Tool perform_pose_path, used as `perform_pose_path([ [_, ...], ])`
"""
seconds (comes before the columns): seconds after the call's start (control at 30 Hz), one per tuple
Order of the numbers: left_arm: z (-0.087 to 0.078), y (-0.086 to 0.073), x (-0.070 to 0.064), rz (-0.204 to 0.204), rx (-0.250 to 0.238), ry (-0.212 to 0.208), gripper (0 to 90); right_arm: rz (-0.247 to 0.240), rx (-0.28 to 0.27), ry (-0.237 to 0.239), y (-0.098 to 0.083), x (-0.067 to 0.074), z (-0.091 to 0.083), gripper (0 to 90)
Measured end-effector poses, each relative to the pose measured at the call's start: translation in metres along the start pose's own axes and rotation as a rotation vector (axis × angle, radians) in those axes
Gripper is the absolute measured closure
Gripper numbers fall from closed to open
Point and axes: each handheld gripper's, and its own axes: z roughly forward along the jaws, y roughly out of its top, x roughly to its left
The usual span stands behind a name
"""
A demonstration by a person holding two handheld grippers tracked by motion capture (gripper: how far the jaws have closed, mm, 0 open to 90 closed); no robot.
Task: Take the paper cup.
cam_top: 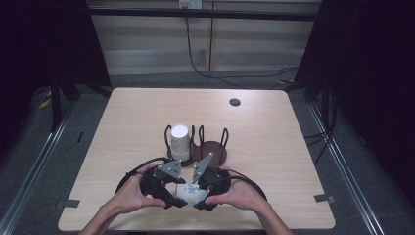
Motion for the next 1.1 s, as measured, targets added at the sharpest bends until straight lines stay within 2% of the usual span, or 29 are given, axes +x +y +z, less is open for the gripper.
perform_pose_path([
  [0.2, 0.002, 0.0004, -0.001, 0.011, 0.008, -0.017, 33.1, -0.007, 0.002, 0.001, 0.0007, 0.0006, 0.0012, 27.3],
  [0.5, 0.0013, 0.0001, -0.001, 0.014, 0.01, -0.028, 35.4, -0.008, 0.0, 0.008, 0.0005, 0.0006, 0.0012, 27.3],
  [0.6, 0.0009, -0.0003, -0.0004, 0.015, 0.022, -0.043, 36.4, -0.012, 0.003, 0.015, 0.0005, 0.0012, 0.0019, 26.5],
  [0.83, -0.0008, -0.0021, 0.0019, 0.002, 0.003, -0.049, 37.0, -0.001, -0.022, 0.018, -0.0009, -0.0009, 0.0015, 25.3],
  [1.1, -0.0018, -0.002, 0.0015, -0.006, -0.002, -0.043, 37.0, 0.025, -0.071, 0.019, -0.0032, -0.0025, -0.0003, 17.1],
])
